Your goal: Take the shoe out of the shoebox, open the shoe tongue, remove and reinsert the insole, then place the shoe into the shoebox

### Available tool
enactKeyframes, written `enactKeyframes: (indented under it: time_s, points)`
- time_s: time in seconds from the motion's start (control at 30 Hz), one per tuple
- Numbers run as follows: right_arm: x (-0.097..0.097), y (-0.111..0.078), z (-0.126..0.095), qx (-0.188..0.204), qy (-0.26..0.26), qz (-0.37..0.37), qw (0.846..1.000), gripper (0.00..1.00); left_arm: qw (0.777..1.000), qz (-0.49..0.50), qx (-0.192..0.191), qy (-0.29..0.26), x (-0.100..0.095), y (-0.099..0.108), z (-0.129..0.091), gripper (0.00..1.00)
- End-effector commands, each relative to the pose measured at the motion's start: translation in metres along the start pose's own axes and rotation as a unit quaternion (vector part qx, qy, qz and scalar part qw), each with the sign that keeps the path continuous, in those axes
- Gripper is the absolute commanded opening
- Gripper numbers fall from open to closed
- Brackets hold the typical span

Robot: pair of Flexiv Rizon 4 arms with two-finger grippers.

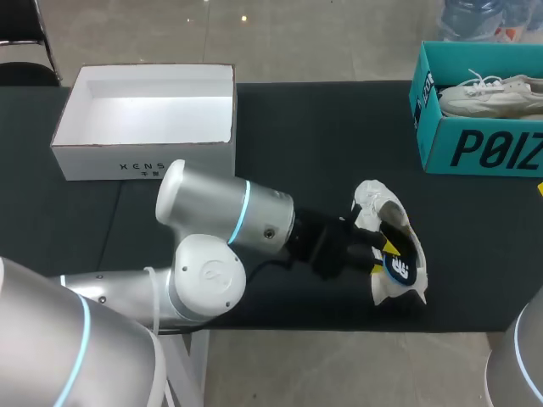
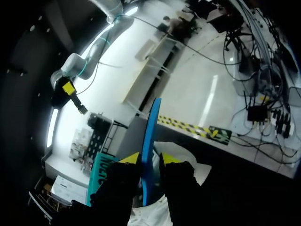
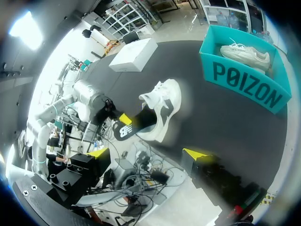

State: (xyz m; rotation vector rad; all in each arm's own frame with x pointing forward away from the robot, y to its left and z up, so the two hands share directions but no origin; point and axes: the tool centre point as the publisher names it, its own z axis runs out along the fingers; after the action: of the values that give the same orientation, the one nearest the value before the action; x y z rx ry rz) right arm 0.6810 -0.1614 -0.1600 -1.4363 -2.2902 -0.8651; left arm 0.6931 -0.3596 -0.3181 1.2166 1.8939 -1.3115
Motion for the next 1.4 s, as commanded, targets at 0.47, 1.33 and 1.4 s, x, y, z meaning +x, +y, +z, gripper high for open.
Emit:
enactKeyframes:
  time_s: [0.47,1.33,1.4]
  points:
    - [0.000,0.000,0.000,0.001,-0.001,0.001,1.000,1.00,1.000,0.010,-0.017,-0.006,-0.007,0.008,0.011,0.00]
    - [0.000,0.000,0.000,0.001,-0.001,0.001,1.000,1.00,0.997,0.017,-0.072,-0.015,-0.010,0.043,0.019,0.25]
    - [0.000,0.000,0.000,0.001,-0.001,0.001,1.000,1.00,0.997,0.021,-0.067,-0.014,-0.013,0.038,0.019,0.89]
